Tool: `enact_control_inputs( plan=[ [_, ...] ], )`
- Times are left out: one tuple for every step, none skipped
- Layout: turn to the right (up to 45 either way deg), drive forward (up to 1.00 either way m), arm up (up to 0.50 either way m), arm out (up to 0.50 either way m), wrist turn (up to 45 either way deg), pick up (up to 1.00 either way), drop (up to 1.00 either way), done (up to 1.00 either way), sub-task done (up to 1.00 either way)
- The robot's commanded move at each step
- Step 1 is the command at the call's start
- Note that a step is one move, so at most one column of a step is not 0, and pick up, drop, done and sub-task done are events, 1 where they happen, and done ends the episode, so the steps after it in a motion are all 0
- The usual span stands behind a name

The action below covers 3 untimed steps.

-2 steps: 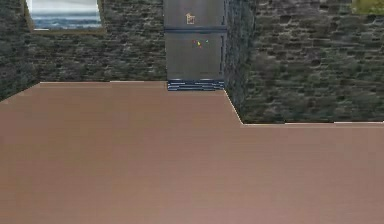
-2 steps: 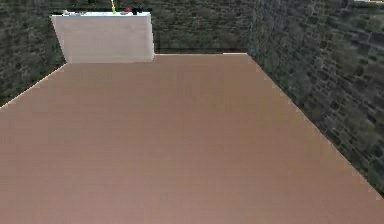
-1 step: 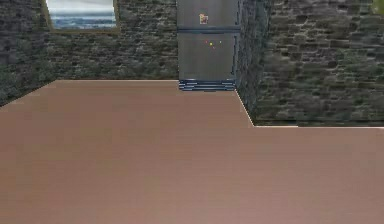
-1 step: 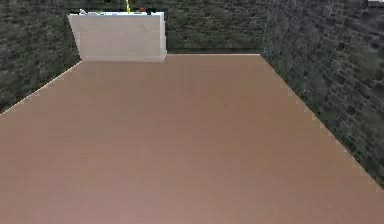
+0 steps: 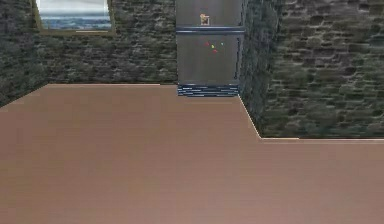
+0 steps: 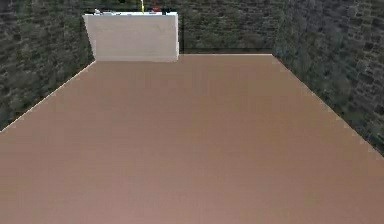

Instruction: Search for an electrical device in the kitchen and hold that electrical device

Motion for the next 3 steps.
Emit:
enact_control_inputs(
  plan=[
    [-45.0,0.00,0.00,0.00,0.0,0.00,0.00,0.00,0.00],
    [-6.0,0.00,0.00,0.00,0.0,0.00,0.00,0.00,0.00],
    [0.0,1.00,0.00,0.00,0.0,0.00,0.00,0.00,0.00]
  ],
)
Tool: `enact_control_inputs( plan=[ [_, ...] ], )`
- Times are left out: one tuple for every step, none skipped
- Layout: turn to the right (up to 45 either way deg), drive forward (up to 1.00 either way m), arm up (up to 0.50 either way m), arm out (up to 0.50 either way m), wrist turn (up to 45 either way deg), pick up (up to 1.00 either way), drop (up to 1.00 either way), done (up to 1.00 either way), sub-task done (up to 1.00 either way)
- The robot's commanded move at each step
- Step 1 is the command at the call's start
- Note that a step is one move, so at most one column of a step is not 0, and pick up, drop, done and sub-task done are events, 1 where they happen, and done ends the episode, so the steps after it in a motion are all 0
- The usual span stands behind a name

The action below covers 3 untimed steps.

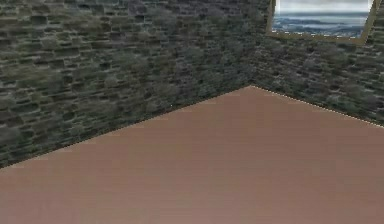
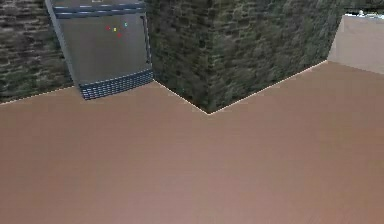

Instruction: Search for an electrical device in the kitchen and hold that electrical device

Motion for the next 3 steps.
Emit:
enact_control_inputs(
  plan=[
    [-6.0,0.00,0.00,0.00,0.0,0.00,0.00,0.00,0.00],
    [0.0,0.45,0.00,0.00,0.0,0.00,0.00,0.00,0.00],
    [-30.0,0.00,0.00,0.00,0.0,0.00,0.00,0.00,0.00]
  ],
)
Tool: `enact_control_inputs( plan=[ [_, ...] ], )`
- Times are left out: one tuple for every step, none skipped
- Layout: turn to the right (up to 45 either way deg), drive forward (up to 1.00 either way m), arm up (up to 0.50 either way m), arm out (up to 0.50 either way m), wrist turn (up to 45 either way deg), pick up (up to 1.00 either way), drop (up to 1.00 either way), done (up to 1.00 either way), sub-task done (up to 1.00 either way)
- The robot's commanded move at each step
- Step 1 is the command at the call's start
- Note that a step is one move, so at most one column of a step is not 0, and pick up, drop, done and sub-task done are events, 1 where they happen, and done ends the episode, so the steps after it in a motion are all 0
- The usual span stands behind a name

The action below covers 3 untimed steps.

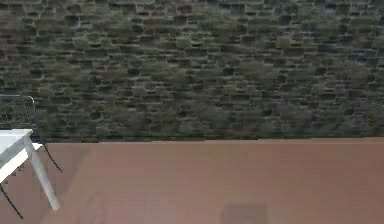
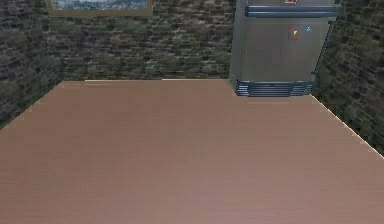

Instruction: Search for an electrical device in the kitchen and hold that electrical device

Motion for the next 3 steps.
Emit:
enact_control_inputs(
  plan=[
    [0.0,0.65,0.00,0.00,0.0,0.00,0.00,0.00,0.00],
    [-45.0,0.00,0.00,0.00,0.0,0.00,0.00,0.00,0.00],
    [0.0,0.75,0.00,0.00,0.0,0.00,0.00,0.00,0.00]
  ],
)
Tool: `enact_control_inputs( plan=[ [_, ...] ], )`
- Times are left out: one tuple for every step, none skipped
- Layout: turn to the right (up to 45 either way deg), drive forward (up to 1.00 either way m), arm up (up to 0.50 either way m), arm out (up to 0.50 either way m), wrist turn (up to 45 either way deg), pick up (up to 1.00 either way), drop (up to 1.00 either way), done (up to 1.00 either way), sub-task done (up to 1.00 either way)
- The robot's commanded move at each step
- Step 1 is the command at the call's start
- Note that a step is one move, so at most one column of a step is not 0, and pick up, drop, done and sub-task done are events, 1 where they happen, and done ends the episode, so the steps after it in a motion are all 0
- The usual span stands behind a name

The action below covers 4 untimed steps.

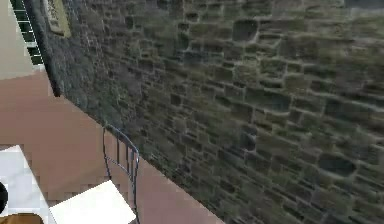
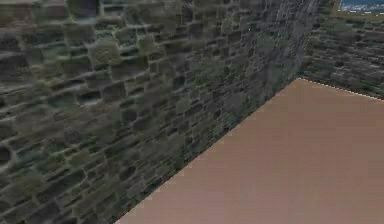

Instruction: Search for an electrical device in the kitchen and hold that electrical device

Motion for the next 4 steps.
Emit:
enact_control_inputs(
  plan=[
    [45.0,0.00,0.00,0.00,0.0,0.00,0.00,0.00,0.00],
    [45.0,0.00,0.00,0.00,0.0,0.00,0.00,0.00,0.00],
    [45.0,0.00,0.00,0.00,0.0,0.00,0.00,0.00,0.00],
    [33.0,0.00,0.00,0.00,0.0,0.00,0.00,0.00,0.00]
  ],
)
